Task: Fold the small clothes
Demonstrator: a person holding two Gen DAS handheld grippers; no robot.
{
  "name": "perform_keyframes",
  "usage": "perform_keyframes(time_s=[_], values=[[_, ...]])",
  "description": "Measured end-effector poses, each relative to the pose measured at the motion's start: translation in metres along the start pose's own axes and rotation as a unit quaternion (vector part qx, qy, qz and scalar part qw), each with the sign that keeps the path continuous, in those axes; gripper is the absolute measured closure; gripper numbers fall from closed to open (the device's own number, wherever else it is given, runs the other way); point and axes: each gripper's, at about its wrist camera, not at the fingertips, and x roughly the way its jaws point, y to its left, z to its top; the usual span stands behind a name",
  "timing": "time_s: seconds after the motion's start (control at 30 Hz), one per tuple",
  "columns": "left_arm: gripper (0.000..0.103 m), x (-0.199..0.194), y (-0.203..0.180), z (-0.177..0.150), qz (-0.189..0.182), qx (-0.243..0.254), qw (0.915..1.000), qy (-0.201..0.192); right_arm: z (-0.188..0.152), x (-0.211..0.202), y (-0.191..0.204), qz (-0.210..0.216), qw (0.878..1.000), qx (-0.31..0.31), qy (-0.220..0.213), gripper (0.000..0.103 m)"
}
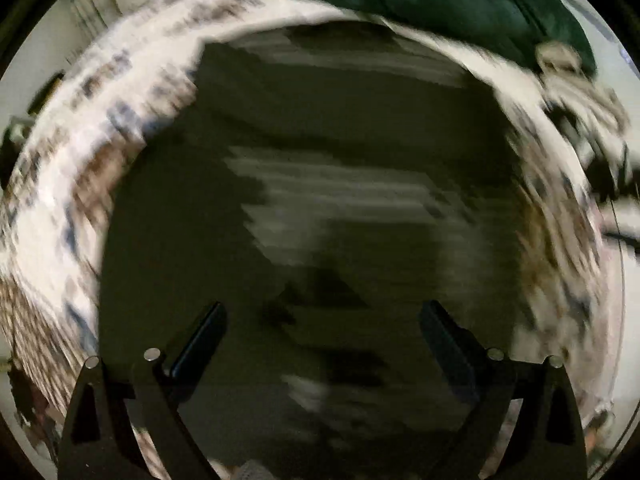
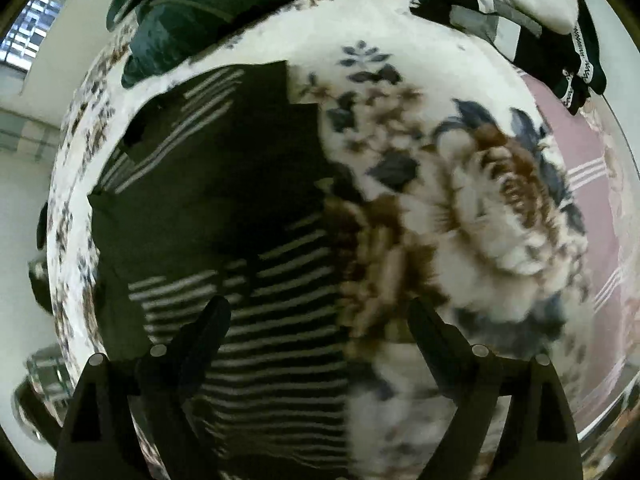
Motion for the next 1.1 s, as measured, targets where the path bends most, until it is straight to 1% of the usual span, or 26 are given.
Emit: perform_keyframes(time_s=[0.07,0.1,0.13,0.17,0.2,0.3,0.33,0.37,0.4,0.43,0.47,0.53,0.63,0.67,0.7,0.73,0.77,0.8,0.87,0.93,1.0,1.07,1.1], values=[[0.004,0.007,-0.035,-0.023,-0.009,0.013,0.9996,0.021,0.013,-0.006,-0.023,0.008,1.000,-0.017,0.013,0.013],[0.004,0.014,-0.061,-0.039,-0.013,0.020,0.9991,0.036,0.018,-0.008,-0.030,0.011,1.000,-0.024,0.015,0.032],[0.004,0.018,-0.075,-0.048,-0.013,0.023,0.9987,0.044,0.026,-0.011,-0.038,0.013,0.999,-0.034,0.014,0.068],[0.004,0.025,-0.092,-0.058,-0.015,0.027,0.9980,0.055,0.035,-0.013,-0.044,0.011,0.999,-0.048,0.016,0.078],[0.004,0.035,-0.110,-0.067,-0.016,0.033,0.9973,0.063,0.047,-0.012,-0.050,0.009,0.998,-0.063,0.024,0.079],[0.004,0.062,-0.145,-0.082,0.017,0.063,0.9957,0.066,0.085,-0.004,-0.057,0.030,0.994,-0.098,0.039,0.078],[0.004,0.071,-0.151,-0.084,0.030,0.068,0.9949,0.067,0.098,0.002,-0.054,0.035,0.992,-0.110,0.044,0.075],[0.004,0.083,-0.155,-0.087,0.048,0.070,0.9940,0.069,0.111,0.009,-0.052,0.045,0.990,-0.121,0.049,0.071],[0.004,0.092,-0.155,-0.088,0.063,0.066,0.9931,0.073,0.130,0.022,-0.046,0.062,0.987,-0.135,0.057,0.059],[0.004,0.097,-0.154,-0.089,0.071,0.059,0.9930,0.074,0.139,0.030,-0.041,0.071,0.986,-0.140,0.063,0.051],[0.004,0.101,-0.152,-0.088,0.075,0.049,0.9933,0.072,0.151,0.042,-0.035,0.085,0.983,-0.144,0.071,0.051],[0.003,0.105,-0.150,-0.086,0.081,0.032,0.9939,0.068,0.176,0.071,-0.021,0.128,0.978,-0.138,0.088,0.051],[0.006,0.106,-0.149,-0.081,0.082,0.023,0.9949,0.054,0.207,0.115,0.000,0.150,0.976,-0.121,0.100,0.051],[0.013,0.105,-0.147,-0.080,0.078,0.018,0.9957,0.046,0.213,0.125,0.004,0.151,0.977,-0.115,0.102,0.051],[0.023,0.103,-0.145,-0.079,0.075,0.014,0.9963,0.040,0.221,0.138,0.009,0.152,0.977,-0.107,0.106,0.051],[0.028,0.101,-0.143,-0.076,0.073,0.009,0.9967,0.035,0.226,0.148,0.014,0.157,0.976,-0.100,0.111,0.051],[0.036,0.098,-0.139,-0.074,0.071,0.006,0.9969,0.033,0.230,0.157,0.017,0.164,0.976,-0.092,0.114,0.051],[0.039,0.095,-0.138,-0.073,0.068,0.003,0.9972,0.032,0.234,0.167,0.023,0.164,0.975,-0.086,0.124,0.049],[0.039,0.087,-0.137,-0.068,0.046,-0.003,0.9982,0.039,0.235,0.171,0.029,0.155,0.975,-0.085,0.133,0.048],[0.039,0.070,-0.127,-0.066,0.003,-0.023,0.9990,0.039,0.236,0.162,0.032,0.151,0.972,-0.096,0.151,0.048],[0.039,0.051,-0.116,-0.065,-0.043,-0.040,0.9978,0.030,0.229,0.139,0.025,0.151,0.966,-0.118,0.173,0.046],[0.038,0.035,-0.109,-0.064,-0.057,-0.048,0.9971,0.013,0.218,0.110,0.012,0.145,0.961,-0.142,0.187,0.045],[0.035,0.030,-0.107,-0.064,-0.061,-0.050,0.9969,0.007,0.212,0.094,0.002,0.144,0.958,-0.150,0.195,0.041]])
